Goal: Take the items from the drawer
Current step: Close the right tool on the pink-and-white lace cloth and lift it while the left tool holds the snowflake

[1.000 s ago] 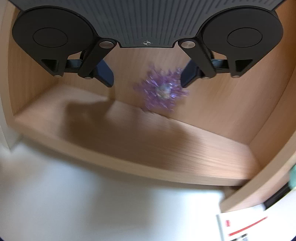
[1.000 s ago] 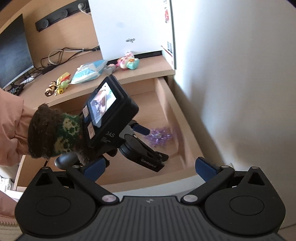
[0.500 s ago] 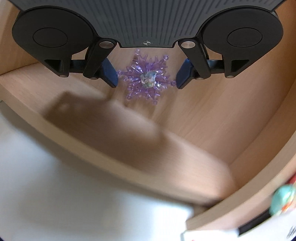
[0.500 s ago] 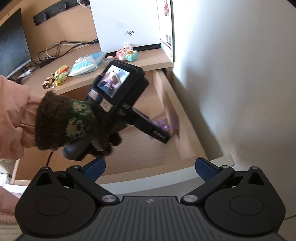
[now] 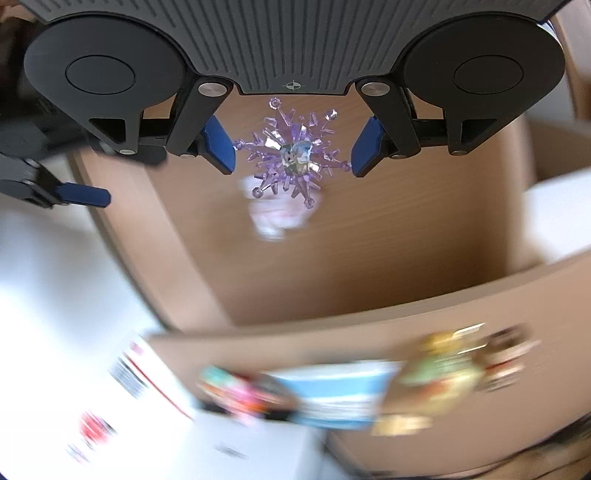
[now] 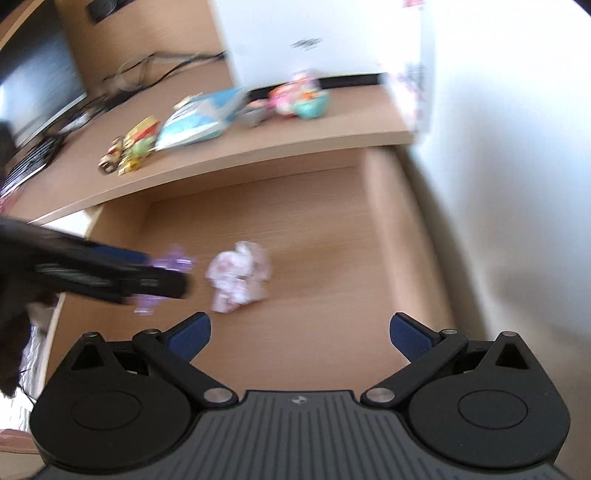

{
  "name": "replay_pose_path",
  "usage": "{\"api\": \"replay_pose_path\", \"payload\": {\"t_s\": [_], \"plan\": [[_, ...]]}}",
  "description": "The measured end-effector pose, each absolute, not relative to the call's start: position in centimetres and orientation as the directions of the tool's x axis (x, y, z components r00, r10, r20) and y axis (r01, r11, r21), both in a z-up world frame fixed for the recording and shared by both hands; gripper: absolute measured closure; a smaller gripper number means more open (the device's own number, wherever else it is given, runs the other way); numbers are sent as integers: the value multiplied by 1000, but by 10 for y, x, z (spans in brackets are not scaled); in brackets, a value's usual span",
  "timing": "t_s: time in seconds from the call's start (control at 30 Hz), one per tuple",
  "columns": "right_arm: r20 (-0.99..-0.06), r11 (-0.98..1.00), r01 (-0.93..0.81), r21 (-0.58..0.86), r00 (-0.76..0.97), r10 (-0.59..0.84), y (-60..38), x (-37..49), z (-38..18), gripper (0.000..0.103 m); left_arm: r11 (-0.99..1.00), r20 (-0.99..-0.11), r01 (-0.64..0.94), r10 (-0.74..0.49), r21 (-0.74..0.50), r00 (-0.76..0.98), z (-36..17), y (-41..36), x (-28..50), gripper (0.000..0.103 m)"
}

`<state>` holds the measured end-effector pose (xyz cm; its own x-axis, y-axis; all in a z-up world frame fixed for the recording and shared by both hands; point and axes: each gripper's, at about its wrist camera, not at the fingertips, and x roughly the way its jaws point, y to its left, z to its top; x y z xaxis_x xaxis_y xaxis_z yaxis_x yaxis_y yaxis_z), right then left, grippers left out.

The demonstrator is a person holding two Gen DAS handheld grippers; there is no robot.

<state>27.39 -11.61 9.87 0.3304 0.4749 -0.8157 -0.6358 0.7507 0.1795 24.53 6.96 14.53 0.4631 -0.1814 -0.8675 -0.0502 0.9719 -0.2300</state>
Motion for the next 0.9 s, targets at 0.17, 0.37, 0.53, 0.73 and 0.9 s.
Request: {"api": "replay_pose_path", "payload": {"t_s": [0.17,0.37,0.53,0.73,0.9], "plan": [[-862,681,-717,151,241,445,-39,295,67,0,935,-854,-201,-161,-292,494,124,104,197,28],[-916,597,-800,61,192,351,26,301,18,16,903,-858,-299,-131,-310,496,127,131,153,28],[-934,593,-804,48,175,311,37,299,5,43,896,-849,-301,-138,-326,509,111,122,164,28],[-925,597,-800,52,187,331,17,290,27,75,904,-842,-269,-155,-332,517,115,118,175,28],[-870,661,-746,78,273,410,-18,290,76,75,911,-830,-224,-185,-345,526,117,112,188,28]]}}
